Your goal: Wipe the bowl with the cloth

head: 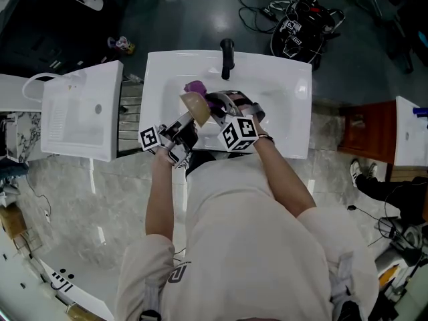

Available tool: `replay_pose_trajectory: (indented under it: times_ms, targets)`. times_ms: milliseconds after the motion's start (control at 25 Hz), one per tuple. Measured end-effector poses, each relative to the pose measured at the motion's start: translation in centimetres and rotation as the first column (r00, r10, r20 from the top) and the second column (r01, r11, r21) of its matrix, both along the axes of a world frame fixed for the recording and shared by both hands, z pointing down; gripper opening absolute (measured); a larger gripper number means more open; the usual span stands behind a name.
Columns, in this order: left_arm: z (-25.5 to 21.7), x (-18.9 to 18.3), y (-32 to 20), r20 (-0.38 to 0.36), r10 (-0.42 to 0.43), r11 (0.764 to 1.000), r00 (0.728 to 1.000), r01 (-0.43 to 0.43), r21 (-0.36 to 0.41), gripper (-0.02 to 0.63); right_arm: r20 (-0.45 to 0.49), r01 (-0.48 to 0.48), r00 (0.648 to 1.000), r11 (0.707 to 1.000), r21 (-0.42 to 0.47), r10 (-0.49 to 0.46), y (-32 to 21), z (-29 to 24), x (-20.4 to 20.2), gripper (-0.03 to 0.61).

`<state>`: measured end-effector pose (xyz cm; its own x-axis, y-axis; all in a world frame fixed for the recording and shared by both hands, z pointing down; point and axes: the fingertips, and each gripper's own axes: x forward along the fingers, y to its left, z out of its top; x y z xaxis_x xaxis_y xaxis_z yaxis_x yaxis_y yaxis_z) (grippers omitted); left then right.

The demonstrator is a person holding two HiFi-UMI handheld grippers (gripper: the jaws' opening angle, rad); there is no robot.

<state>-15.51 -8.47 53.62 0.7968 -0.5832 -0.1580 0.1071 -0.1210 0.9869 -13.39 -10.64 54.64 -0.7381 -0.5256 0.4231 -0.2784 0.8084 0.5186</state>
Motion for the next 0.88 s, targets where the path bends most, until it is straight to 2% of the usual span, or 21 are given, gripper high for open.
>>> replay_pose_trajectory:
  times_ms: [360, 600, 760, 880]
  targets:
    - [3.7, -1.7, 0.9, 0.182, 0.000, 0.997, 0.983, 0.014, -0.077, 0.014, 0.009, -0.045, 0.999, 0.998, 0.034, 0.045, -1.1, -0.9, 1.0, 0.089]
    - [4.9, -3.3, 0.6, 0.233, -0.049, 0.991, 0.971, 0.077, -0.111, 0.014, 0.016, -0.034, 0.999, 0.999, 0.025, 0.033, -0.9, -0.7, 1.1, 0.089]
    - [4.6, -4.8, -0.5, 0.239, -0.099, 0.986, 0.966, 0.127, -0.104, 0.014, 0.004, -0.006, 1.000, 1.000, 0.020, 0.006, -0.3, -0.4, 0.6, 0.089]
    - [3.8, -4.9, -1.2, 0.229, -0.100, 0.989, 0.968, 0.123, -0.087, 0.012, -0.010, 0.022, 1.000, 1.000, 0.016, -0.022, 0.4, 0.1, 0.2, 0.089]
